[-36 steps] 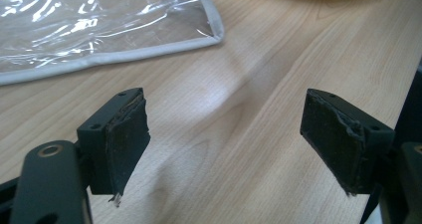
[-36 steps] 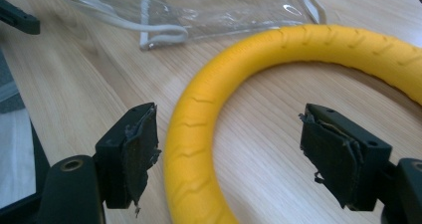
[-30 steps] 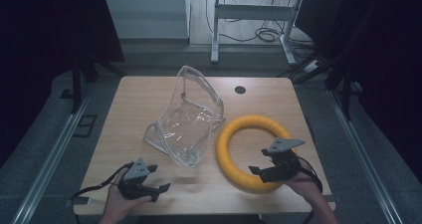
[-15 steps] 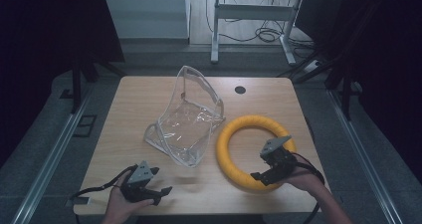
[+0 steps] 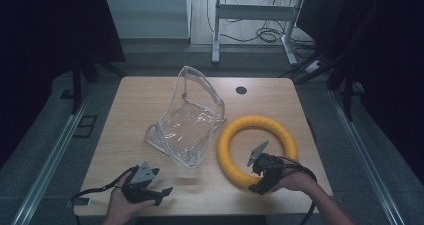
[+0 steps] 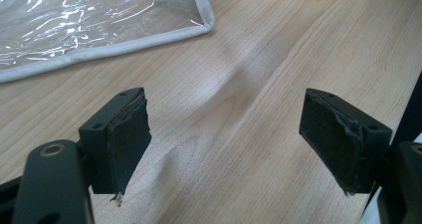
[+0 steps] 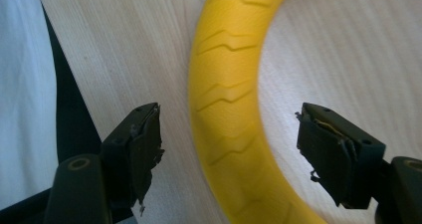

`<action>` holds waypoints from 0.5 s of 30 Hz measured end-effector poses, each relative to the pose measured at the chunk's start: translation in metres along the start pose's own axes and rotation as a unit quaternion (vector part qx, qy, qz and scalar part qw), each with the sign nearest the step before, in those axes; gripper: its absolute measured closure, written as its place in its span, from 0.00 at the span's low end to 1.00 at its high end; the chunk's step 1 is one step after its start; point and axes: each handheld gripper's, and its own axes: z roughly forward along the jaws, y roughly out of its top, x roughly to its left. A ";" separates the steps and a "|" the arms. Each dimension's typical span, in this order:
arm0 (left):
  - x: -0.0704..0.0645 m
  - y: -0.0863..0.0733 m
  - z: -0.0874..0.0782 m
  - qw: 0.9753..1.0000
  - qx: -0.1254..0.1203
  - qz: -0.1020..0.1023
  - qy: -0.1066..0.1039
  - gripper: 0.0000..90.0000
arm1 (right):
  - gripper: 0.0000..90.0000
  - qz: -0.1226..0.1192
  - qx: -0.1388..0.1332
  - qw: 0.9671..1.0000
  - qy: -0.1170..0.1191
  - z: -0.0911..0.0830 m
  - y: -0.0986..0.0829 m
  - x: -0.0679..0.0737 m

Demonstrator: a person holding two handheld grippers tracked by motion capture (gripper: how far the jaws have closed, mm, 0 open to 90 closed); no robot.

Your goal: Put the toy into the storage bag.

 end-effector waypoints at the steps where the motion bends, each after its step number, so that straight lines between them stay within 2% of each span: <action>1: 0.000 0.000 0.000 1.000 0.000 0.000 0.000 0.22 | 0.29 -0.001 0.005 1.000 -0.001 0.003 0.001 0.001; 6: 0.000 -0.001 0.001 1.000 0.003 0.002 0.002 0.22 | 0.32 -0.004 0.029 1.000 0.003 0.016 0.003 0.002; 10: 0.000 -0.001 0.002 1.000 0.004 0.003 0.001 0.22 | 0.39 -0.012 0.053 0.999 0.000 0.025 0.004 0.003; 15: 0.000 -0.001 0.003 1.000 0.007 0.006 0.001 0.22 | 0.45 -0.018 0.062 0.998 0.003 0.029 0.007 0.000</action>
